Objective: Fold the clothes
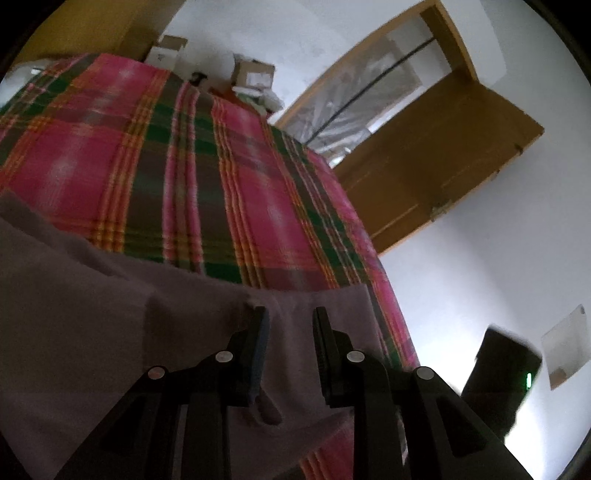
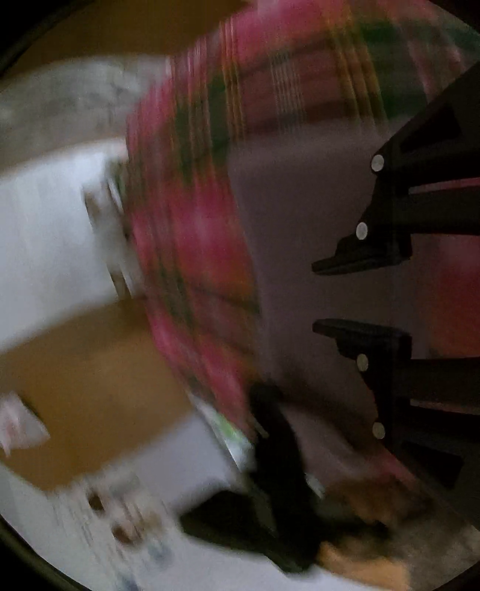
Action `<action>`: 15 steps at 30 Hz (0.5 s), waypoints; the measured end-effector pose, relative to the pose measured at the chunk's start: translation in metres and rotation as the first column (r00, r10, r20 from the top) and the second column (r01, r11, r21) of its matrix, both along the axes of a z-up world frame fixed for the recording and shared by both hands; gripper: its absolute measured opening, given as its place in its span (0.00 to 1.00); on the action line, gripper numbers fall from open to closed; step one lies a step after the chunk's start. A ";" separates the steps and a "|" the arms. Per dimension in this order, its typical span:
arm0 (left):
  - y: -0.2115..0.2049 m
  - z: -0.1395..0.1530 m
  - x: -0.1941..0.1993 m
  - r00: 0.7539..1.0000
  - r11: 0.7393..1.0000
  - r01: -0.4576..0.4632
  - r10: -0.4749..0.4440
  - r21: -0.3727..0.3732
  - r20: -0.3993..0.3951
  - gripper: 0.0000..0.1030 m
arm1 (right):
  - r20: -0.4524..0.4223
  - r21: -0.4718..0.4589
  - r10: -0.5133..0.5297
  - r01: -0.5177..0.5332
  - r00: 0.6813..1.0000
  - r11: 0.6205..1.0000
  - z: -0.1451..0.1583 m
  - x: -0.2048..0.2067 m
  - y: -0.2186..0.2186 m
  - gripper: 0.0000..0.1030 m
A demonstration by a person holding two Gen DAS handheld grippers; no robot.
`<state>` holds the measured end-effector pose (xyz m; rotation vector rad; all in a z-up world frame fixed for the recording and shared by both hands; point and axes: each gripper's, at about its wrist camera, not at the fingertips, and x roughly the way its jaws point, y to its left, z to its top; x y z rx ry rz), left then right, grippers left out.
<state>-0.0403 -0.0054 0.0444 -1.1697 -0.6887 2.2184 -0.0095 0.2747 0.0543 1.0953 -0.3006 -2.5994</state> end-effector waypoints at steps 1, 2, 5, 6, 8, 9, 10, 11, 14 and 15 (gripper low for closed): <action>0.005 -0.003 0.000 1.000 1.000 0.019 -0.019 -0.010 0.008 0.23 | -0.002 0.022 -0.045 0.045 0.999 0.999 0.000 -0.005 0.007 0.25; 0.011 -0.006 0.000 0.999 0.999 0.038 -0.037 -0.019 0.016 0.23 | 0.001 0.038 -0.068 0.068 0.998 0.997 -0.001 -0.010 0.012 0.25; 0.021 -0.016 -0.003 0.996 0.996 0.071 -0.069 -0.046 0.049 0.23 | 0.017 0.084 -0.117 0.115 0.993 0.990 -0.008 -0.027 0.018 0.25; 0.022 -0.020 -0.005 0.996 0.996 0.070 -0.066 -0.054 0.063 0.23 | 0.033 0.089 -0.132 0.129 0.991 0.988 -0.013 -0.034 0.019 0.25; 0.022 -0.028 -0.008 0.994 0.995 0.067 -0.061 -0.070 0.093 0.23 | 0.069 0.089 -0.157 0.151 0.985 0.985 -0.022 -0.043 0.024 0.25; 0.022 -0.031 -0.008 0.993 0.995 0.065 -0.057 -0.071 0.104 0.23 | 0.088 0.088 -0.165 0.158 0.982 0.984 -0.027 -0.045 0.027 0.24; 0.021 -0.033 -0.008 0.993 0.996 0.061 -0.054 -0.063 0.109 0.23 | 0.105 0.094 -0.169 0.160 0.980 0.983 -0.031 -0.050 0.027 0.24; 0.020 -0.034 -0.008 0.992 0.997 0.060 -0.053 -0.057 0.112 0.23 | 0.112 0.096 -0.171 0.160 0.979 0.982 -0.034 -0.055 0.026 0.23; 0.019 -0.035 -0.006 0.993 0.996 0.066 -0.059 -0.061 0.107 0.23 | 0.105 0.108 -0.169 0.157 0.980 0.982 -0.036 -0.057 0.025 0.21; 0.019 -0.036 -0.004 0.992 0.996 0.068 -0.061 -0.062 0.109 0.23 | 0.106 0.104 -0.165 0.154 0.981 0.983 -0.036 -0.056 0.025 0.21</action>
